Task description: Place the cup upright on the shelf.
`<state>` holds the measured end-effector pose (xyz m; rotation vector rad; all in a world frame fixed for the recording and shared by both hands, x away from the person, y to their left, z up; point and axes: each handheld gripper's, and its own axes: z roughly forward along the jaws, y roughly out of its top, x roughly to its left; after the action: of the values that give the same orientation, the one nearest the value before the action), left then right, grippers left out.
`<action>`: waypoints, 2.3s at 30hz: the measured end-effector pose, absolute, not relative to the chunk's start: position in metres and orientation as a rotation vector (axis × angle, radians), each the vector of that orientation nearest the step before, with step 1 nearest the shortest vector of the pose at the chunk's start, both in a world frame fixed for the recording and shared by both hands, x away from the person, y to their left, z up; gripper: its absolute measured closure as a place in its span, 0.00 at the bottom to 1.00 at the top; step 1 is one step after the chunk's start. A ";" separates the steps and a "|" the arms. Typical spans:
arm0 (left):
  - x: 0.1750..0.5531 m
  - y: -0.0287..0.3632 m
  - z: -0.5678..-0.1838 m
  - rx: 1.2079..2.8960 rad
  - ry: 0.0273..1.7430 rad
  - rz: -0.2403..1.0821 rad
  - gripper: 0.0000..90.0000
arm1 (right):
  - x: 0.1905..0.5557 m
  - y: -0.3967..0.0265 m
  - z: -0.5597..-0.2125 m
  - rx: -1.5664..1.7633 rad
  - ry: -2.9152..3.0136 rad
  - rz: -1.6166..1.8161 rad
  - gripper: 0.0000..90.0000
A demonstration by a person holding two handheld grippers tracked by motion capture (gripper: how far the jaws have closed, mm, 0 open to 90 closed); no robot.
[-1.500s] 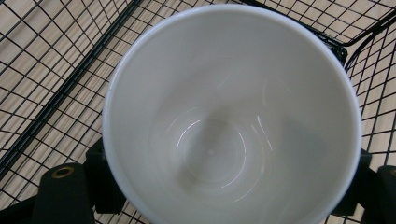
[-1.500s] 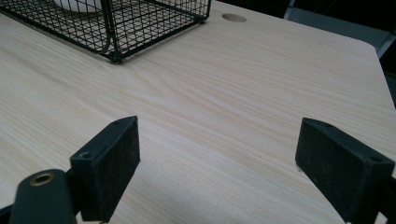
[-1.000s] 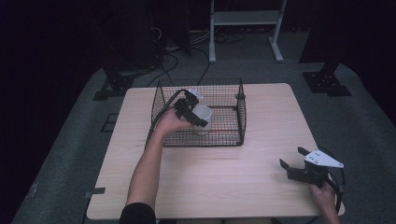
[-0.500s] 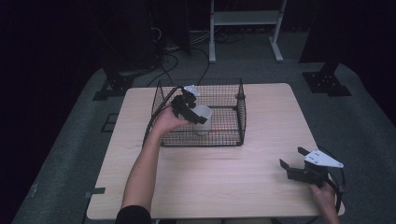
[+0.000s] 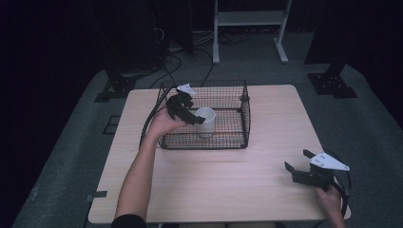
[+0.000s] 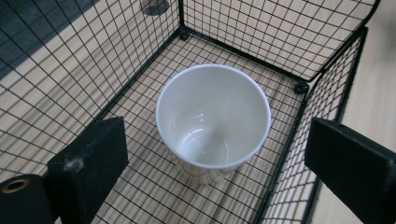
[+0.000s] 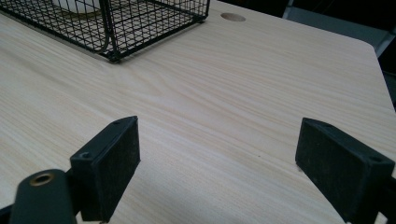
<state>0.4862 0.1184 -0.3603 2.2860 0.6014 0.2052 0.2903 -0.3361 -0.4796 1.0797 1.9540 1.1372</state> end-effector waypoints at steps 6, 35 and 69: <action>0.476 0.126 -0.353 2.264 0.600 0.240 0.06 | 0.290 -0.336 -0.480 1.076 1.955 1.134 0.15; 0.414 0.139 -0.333 2.239 0.505 0.317 0.06 | 0.291 -0.336 -0.480 1.082 1.955 1.129 0.15; 0.354 0.135 -0.357 2.220 0.431 0.331 0.06 | 0.291 -0.335 -0.480 1.080 1.958 1.119 0.15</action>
<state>0.3540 0.1351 -0.3566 2.2202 0.4311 0.3306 0.2910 -0.3351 -0.4797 1.0805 1.9582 1.1187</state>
